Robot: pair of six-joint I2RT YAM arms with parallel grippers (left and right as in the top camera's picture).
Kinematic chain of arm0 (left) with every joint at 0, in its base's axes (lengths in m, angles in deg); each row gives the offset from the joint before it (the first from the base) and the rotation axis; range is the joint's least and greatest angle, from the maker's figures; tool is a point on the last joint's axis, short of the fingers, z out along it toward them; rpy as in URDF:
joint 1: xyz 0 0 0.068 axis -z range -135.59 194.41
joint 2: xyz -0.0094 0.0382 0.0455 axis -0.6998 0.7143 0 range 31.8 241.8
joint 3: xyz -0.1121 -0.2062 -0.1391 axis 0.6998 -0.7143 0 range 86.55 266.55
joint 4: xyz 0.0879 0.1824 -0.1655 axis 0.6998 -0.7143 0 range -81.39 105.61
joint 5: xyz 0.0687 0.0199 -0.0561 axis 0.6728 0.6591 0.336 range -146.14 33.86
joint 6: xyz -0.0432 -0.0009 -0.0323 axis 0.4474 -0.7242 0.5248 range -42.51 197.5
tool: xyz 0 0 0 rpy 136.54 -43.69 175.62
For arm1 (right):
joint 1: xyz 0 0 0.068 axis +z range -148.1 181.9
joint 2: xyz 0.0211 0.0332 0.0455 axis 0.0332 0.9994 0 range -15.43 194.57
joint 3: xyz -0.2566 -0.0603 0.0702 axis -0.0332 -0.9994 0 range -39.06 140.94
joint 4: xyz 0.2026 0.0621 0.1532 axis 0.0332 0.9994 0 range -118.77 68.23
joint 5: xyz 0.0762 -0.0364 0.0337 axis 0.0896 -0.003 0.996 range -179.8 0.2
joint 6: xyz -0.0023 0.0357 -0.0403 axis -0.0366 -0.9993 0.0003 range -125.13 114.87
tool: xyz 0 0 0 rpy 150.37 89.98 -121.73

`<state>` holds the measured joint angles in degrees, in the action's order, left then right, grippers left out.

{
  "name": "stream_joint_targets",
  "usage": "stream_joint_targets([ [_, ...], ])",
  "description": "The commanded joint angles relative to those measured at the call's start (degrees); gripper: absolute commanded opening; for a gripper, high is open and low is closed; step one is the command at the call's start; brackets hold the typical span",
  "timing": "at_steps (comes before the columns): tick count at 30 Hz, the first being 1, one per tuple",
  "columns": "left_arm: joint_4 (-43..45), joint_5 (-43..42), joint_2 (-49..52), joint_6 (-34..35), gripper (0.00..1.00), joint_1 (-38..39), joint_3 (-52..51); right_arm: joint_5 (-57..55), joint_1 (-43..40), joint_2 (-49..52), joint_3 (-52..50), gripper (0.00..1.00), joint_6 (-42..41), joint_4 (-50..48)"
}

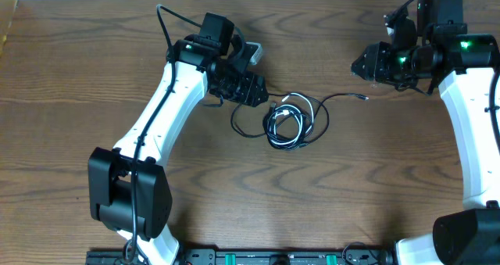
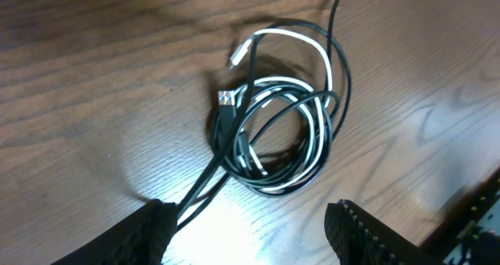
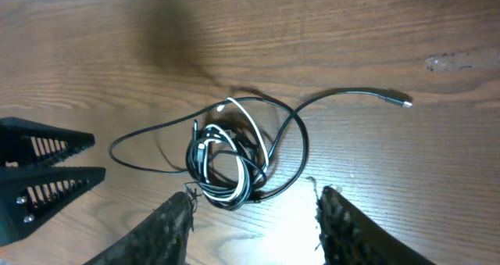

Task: Untangle cables

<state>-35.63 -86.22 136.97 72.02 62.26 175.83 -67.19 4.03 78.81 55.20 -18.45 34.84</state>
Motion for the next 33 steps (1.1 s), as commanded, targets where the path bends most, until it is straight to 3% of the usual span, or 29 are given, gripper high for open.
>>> stream_joint_targets([
  [1,-0.4,1.6,-0.4,-1.6,0.67,0.0,-0.2,-0.5,0.2,0.2,-0.2,0.53,0.9,0.1],
  [9,-3.0,6.4,-0.3,-1.6,0.68,0.2,-0.2,-1.3,0.2,0.3,-0.3,0.63,1.5,0.5],
  [27,-1.3,7.6,7.8,0.8,0.67,7.8,-0.2,-1.7,0.2,0.3,-0.3,0.67,3.2,1.8],
  [33,1.9,13.9,11.5,3.2,0.67,9.5,-0.2,-1.7,0.2,0.3,-0.3,0.69,3.4,1.8],
])
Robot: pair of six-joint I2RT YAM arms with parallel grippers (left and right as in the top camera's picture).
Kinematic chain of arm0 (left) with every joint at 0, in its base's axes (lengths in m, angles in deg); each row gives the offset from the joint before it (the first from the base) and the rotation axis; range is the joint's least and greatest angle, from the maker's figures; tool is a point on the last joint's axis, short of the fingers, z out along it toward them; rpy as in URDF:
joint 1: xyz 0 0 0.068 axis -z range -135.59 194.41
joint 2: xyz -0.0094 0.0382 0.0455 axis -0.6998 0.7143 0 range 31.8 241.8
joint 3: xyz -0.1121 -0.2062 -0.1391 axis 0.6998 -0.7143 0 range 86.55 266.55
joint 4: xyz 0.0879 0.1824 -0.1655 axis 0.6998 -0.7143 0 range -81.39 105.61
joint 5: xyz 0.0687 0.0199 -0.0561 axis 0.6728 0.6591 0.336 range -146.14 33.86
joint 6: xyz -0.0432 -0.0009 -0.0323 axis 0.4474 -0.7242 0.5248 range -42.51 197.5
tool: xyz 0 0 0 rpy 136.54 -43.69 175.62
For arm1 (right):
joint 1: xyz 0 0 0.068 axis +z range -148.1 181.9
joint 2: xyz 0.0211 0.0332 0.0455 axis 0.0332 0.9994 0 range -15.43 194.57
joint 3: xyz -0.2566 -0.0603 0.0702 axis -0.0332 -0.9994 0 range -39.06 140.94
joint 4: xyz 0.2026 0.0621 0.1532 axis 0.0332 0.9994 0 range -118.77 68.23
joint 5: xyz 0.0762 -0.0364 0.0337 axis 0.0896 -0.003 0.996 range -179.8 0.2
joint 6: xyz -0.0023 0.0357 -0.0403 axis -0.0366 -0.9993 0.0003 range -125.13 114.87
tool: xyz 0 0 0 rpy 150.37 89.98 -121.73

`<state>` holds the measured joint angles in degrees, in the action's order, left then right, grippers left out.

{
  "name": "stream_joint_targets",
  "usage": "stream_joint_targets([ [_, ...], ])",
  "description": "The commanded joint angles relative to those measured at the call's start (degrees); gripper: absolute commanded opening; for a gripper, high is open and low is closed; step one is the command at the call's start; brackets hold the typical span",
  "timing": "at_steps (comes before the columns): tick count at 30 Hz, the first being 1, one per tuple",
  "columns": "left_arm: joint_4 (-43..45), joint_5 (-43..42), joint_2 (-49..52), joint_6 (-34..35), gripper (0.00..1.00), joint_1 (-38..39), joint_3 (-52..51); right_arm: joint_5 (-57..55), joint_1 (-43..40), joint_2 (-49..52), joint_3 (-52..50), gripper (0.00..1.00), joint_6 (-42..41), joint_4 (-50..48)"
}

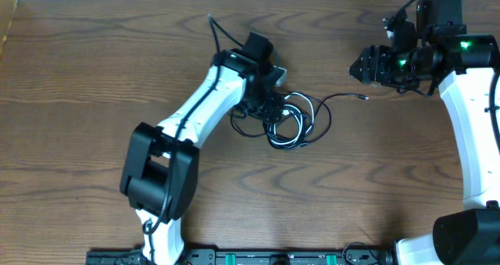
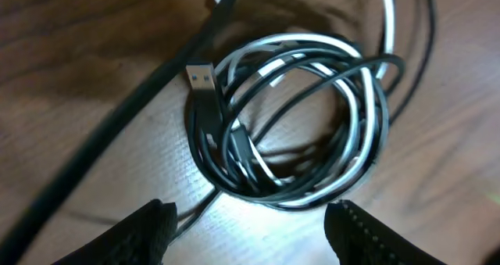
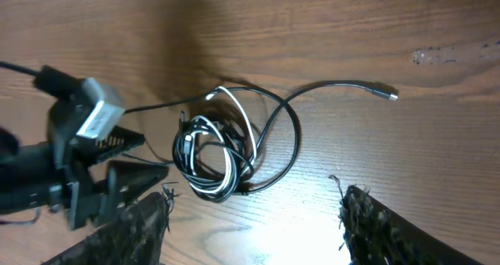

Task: Untangle cables

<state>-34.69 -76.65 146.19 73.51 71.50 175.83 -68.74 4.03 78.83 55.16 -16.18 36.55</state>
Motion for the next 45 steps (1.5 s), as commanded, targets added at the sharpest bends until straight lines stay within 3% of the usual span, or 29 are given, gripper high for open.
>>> stream_joint_targets([
  [1,1.3,4.3,2.6,1.7,0.67,0.3,-0.2,-0.2,0.2,0.3,-0.3,0.69,1.3,0.1],
  [24,8.4,4.3,5.9,2.6,0.65,2.5,-3.7,-0.2,0.6,0.7,-0.3,0.73,1.5,0.1],
  [30,11.9,4.3,5.9,2.6,0.51,3.2,-3.7,-0.2,0.6,0.7,-0.3,0.74,1.5,0.1],
  [35,12.7,4.3,5.9,2.6,0.31,3.2,-3.7,-0.1,0.7,0.7,-0.3,0.74,1.5,0.2],
  [45,12.0,-1.3,5.9,4.1,0.3,5.0,-5.9,-0.2,1.5,0.7,-0.3,0.74,1.5,0.0],
])
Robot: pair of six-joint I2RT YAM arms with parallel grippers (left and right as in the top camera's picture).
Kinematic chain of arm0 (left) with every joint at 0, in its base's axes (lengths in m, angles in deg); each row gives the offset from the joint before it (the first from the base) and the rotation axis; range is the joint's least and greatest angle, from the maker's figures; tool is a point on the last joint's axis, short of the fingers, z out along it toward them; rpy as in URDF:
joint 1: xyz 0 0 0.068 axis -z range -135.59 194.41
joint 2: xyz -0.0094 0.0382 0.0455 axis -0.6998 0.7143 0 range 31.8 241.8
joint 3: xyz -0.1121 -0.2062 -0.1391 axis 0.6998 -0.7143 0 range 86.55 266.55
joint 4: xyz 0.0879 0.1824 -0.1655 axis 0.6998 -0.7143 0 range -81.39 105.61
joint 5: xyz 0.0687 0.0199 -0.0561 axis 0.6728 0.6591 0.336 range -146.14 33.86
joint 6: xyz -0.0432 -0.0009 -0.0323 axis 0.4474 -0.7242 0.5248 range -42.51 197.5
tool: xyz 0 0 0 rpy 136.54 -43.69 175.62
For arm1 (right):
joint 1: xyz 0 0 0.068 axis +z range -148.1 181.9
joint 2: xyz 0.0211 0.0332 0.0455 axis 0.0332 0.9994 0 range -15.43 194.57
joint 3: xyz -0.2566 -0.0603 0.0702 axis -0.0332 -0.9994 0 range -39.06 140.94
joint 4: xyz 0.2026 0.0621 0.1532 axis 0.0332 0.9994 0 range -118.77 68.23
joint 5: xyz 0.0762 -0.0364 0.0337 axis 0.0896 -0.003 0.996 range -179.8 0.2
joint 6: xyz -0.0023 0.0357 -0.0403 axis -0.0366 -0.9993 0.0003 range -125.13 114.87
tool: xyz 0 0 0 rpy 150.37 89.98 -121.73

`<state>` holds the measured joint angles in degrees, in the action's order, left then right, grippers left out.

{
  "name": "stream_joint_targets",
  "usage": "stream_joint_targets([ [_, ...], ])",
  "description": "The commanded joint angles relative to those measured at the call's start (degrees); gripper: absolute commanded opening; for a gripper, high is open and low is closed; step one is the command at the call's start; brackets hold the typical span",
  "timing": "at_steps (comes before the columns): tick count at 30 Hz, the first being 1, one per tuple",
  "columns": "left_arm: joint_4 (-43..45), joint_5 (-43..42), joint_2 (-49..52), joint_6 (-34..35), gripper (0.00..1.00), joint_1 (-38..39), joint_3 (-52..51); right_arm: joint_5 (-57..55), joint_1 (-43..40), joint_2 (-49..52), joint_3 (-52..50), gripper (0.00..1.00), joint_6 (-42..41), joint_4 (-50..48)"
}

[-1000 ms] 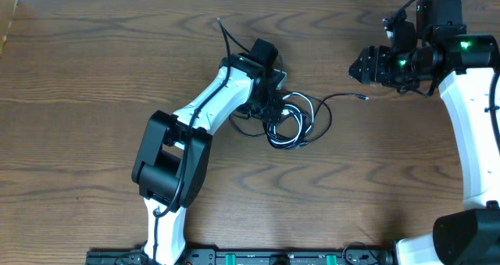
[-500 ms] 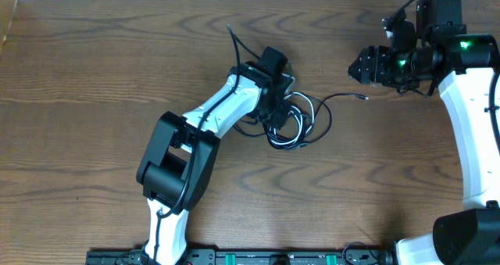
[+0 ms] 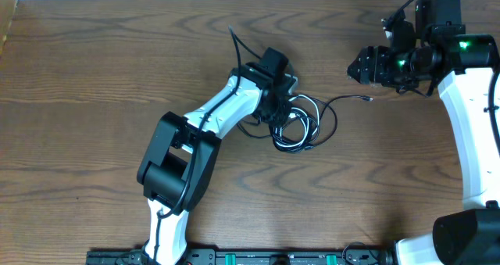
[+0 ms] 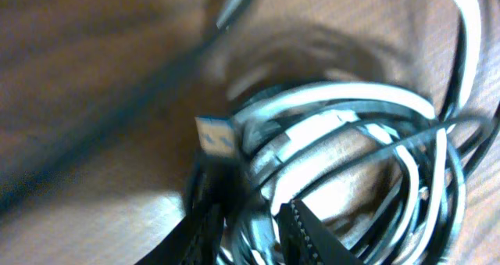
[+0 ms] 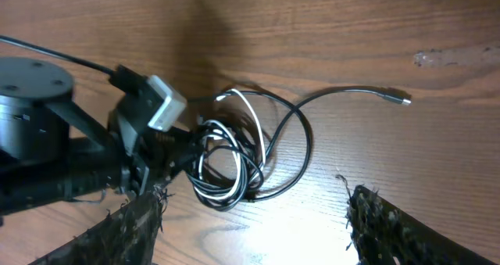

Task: Untangle cables

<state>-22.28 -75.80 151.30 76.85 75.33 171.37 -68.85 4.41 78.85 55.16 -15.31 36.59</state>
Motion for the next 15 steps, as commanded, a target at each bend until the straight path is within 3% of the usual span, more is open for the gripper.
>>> stream_joint_targets([
  [1,-0.4,-2.2,0.7,0.7,0.29,1.6,-1.6,-0.1,1.3,0.7,-0.3,0.75,0.7,-0.1],
  [9,-0.3,-2.2,0.7,0.7,0.32,3.1,-1.7,0.0,1.4,0.7,-0.3,0.75,1.0,0.0],
  [10,-0.3,-2.1,0.7,0.7,0.08,3.1,-1.7,0.0,1.4,0.7,-0.3,0.75,1.0,0.0],
  [15,-1.6,-2.5,-1.5,1.0,0.07,1.4,0.5,0.0,1.4,0.7,-0.3,0.75,1.0,-0.1],
])
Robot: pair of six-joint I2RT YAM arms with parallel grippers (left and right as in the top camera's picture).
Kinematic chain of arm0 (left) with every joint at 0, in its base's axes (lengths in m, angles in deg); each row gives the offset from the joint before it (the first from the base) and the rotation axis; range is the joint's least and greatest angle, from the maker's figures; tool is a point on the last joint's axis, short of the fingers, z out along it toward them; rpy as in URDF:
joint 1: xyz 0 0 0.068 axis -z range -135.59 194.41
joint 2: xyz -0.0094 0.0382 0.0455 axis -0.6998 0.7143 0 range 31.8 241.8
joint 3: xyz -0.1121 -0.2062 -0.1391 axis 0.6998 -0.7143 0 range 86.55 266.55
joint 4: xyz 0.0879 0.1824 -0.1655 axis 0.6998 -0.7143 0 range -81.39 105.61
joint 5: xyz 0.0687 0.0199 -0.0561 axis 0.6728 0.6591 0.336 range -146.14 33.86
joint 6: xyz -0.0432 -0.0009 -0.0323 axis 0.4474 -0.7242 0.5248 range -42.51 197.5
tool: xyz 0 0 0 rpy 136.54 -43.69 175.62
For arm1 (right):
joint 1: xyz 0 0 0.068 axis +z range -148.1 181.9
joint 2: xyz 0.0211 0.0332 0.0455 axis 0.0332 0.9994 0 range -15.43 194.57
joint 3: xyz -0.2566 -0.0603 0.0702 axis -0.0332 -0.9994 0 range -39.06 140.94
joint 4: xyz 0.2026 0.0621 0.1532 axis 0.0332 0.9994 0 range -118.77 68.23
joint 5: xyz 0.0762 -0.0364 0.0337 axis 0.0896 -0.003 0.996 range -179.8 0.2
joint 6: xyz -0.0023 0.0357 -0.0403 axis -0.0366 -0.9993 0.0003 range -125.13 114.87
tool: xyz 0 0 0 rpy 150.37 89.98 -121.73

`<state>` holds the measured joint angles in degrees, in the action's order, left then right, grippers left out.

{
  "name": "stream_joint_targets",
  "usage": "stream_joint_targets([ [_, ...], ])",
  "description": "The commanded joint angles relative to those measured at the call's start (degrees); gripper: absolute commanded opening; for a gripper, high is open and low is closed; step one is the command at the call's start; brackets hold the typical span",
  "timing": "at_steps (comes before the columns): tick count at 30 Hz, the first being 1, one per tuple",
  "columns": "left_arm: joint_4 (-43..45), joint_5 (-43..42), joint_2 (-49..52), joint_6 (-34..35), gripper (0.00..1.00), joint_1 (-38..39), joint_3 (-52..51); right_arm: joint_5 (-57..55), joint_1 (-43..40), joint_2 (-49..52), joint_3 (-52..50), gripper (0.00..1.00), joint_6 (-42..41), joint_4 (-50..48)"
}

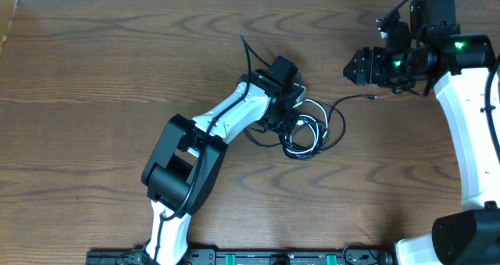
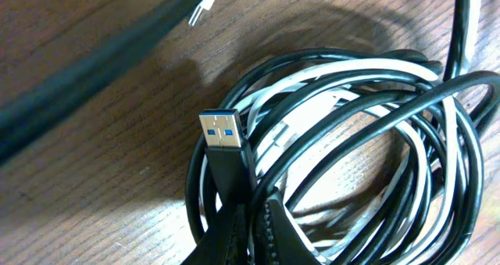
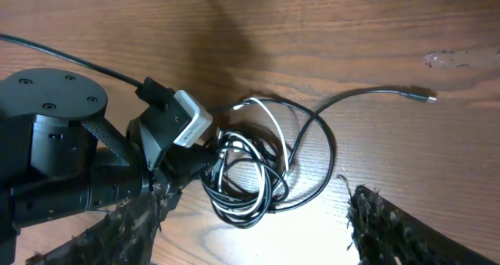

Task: Untangle cables

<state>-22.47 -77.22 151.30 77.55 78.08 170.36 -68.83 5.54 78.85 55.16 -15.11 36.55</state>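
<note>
A tangle of black and white cables [image 1: 305, 132] lies at the table's middle, coiled in loops [image 2: 351, 140]. One black lead ends in a blue-tongued USB plug [image 2: 221, 130]. My left gripper [image 2: 251, 234] is down on the coil's left side [image 1: 283, 123], shut on that black lead just behind the plug. A thin black tail with a small plug [image 3: 422, 98] runs out to the right of the tangle [image 3: 250, 171]. My right gripper [image 1: 353, 66] hovers high at the upper right, open [image 3: 254, 234], holding nothing.
Brown wooden table [image 1: 94, 77], with its far edge along the top of the overhead view. The left arm's own thick black cord [image 2: 78, 85] crosses beside the coil. A dark rail [image 1: 250, 257] runs along the near edge.
My left gripper's jaws, narrowed and blurred round the USB lead before, are now shut on it. The coil lies slightly farther right. My right gripper stays open in about the same place.
My left gripper was open to the left of the tangle, then open close over the coil, then low at the USB plug with jaws narrowing. Now it is shut on the black USB lead and the tangle has shifted right. My right gripper stayed open above.
</note>
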Motion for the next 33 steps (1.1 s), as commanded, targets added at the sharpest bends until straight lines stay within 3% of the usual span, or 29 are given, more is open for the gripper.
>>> stream_joint_targets([
  [1,-2.0,-1.7,-2.8,0.5,0.07,-1.9,2.3,0.0,0.2,0.7,-0.3,0.75,0.9,-0.1],
  [11,-0.4,-6.4,-26.1,6.3,0.08,-5.7,4.8,0.8,0.6,0.7,-0.3,0.76,0.9,-1.7],
  [21,5.3,-6.0,-34.5,14.7,0.07,-6.8,4.8,7.2,3.4,0.7,-0.3,0.68,1.6,-5.9],
  [33,6.3,-5.6,-34.5,42.2,0.08,-17.0,4.8,19.5,3.6,0.7,-0.3,0.74,6.4,-8.2],
])
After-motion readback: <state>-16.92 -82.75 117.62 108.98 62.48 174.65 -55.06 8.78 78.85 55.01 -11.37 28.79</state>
